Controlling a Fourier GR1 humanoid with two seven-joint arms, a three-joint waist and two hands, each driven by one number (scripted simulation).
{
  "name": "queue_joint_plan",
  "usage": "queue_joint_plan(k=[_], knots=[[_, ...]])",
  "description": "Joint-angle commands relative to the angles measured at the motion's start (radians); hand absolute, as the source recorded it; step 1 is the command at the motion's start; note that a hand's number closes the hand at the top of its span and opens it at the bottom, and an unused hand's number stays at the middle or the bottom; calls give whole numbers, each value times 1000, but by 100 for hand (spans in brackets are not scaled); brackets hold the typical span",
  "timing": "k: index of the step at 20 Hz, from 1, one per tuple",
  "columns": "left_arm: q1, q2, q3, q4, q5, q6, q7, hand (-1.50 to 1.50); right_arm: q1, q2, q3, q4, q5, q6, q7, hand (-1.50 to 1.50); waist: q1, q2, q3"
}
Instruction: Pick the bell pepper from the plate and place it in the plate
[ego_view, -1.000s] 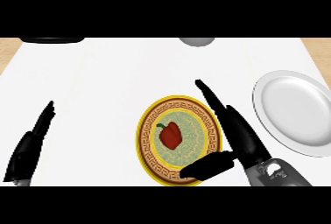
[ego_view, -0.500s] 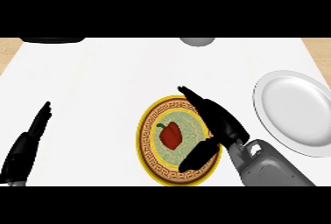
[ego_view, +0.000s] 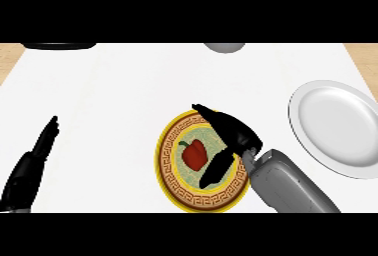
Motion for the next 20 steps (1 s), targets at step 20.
queue_joint_plan(k=[20], knots=[[-7,-95,151,-12,-110,-147,17,0,67,180,-161,171,234,201,-172,-150,-4,-1,0]])
